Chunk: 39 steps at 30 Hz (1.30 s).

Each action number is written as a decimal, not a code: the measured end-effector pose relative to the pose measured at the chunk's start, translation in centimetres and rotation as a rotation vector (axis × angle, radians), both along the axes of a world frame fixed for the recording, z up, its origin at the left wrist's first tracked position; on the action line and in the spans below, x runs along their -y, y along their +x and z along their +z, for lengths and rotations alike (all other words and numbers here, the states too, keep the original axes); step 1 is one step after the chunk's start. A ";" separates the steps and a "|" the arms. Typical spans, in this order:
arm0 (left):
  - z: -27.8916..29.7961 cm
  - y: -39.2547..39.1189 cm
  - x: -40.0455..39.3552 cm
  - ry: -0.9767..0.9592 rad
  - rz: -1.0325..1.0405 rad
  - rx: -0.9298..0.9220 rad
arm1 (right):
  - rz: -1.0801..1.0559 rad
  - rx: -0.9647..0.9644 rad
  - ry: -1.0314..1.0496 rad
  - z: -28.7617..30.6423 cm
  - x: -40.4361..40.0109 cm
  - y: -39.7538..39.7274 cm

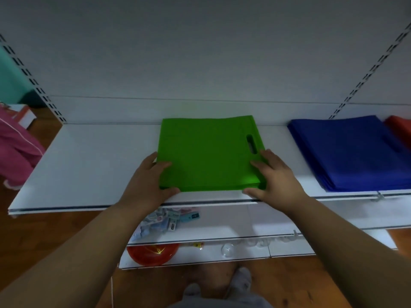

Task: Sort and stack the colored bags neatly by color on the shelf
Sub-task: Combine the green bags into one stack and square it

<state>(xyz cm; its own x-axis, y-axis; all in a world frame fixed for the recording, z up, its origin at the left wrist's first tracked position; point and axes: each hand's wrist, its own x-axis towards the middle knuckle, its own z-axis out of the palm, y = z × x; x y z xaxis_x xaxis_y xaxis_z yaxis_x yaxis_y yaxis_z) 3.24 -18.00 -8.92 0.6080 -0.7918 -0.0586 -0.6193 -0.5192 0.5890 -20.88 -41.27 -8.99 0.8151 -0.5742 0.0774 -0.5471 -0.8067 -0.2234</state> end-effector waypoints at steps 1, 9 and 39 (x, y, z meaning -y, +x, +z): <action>0.1 0.0 0.1 -0.008 0.015 0.002 | -0.020 0.002 -0.014 -0.1 0.0 0.2; 0.7 -2.0 0.6 -0.118 0.277 -0.281 | -0.030 0.123 -0.183 -1.5 -1.5 0.2; 1.0 -4.1 3.2 -0.738 0.553 -1.341 | -0.803 1.283 1.745 -0.8 -10.2 6.0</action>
<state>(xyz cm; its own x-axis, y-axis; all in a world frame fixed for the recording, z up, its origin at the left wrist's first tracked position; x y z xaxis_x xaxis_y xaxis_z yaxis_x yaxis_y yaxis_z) -0.90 -21.19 -7.88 0.6401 -0.6010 -0.4786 0.6703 0.1326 0.7301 -14.89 -31.05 -9.82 0.4193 -0.7096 -0.5663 0.3952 0.7042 -0.5898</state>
